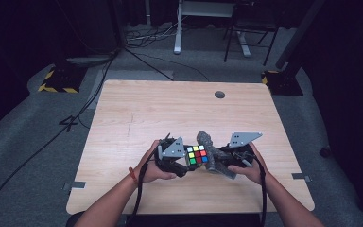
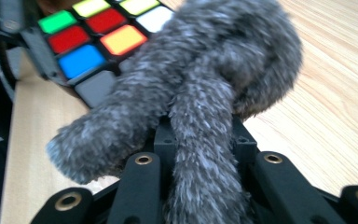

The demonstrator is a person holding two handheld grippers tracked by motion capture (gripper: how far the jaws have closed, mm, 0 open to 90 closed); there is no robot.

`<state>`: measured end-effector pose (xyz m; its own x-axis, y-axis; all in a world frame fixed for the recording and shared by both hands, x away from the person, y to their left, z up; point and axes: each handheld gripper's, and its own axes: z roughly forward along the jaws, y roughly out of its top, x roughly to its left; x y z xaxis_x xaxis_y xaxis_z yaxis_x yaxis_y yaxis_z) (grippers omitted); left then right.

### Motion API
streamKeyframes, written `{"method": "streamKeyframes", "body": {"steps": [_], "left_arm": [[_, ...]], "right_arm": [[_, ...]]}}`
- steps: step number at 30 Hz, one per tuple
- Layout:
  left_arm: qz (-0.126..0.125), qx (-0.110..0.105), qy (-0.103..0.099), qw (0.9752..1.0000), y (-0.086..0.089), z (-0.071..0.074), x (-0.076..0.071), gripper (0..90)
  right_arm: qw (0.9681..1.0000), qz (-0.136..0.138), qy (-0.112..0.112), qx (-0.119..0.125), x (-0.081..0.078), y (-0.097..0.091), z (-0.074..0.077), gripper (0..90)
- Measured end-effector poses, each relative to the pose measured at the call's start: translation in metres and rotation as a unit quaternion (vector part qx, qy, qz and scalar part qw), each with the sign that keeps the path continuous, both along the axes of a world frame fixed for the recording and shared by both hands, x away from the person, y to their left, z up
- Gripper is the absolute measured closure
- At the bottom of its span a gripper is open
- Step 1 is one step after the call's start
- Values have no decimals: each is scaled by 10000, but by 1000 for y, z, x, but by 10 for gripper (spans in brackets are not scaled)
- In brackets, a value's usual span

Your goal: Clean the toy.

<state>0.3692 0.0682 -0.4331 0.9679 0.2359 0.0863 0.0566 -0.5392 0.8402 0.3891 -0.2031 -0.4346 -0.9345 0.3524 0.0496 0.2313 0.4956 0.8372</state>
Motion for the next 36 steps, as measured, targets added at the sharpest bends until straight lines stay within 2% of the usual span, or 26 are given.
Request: {"method": "streamKeyframes", "body": {"steps": [6, 12, 20, 22, 24, 26, 27, 33, 36], "left_arm": [[39, 84, 12, 10000, -2, -2, 1, 339], [44, 330, 40, 9994, -6, -7, 3, 336], [67, 645, -12, 9979, -14, -13, 2, 332], [88, 689, -53, 9976, -16, -14, 2, 328], [66, 748, -22, 9972, -17, -15, 2, 328], [68, 836, -45, 9965, -19, -16, 2, 329], [57, 883, -42, 9961, -20, -17, 2, 330], [-5, 776, -88, 9969, -18, -15, 1, 333], [-16, 695, -110, 9975, -16, -12, 0, 334]], "right_arm": [[9997, -49, -182, -123, -4, 4, 1, 728], [9995, -87, -295, -93, -7, 4, 4, 728], [9991, -8, -422, -84, -12, 9, 7, 729], [9990, 33, -437, -7, -13, 11, 8, 730], [9985, 64, -542, -51, -15, 15, 10, 731], [9985, 141, -536, 30, -17, 18, 12, 731], [9984, 170, -542, -11, -18, 20, 13, 731], [9980, 135, -602, -118, -17, 19, 15, 731], [9979, -24, -570, -312, -13, 14, 12, 731]]}}
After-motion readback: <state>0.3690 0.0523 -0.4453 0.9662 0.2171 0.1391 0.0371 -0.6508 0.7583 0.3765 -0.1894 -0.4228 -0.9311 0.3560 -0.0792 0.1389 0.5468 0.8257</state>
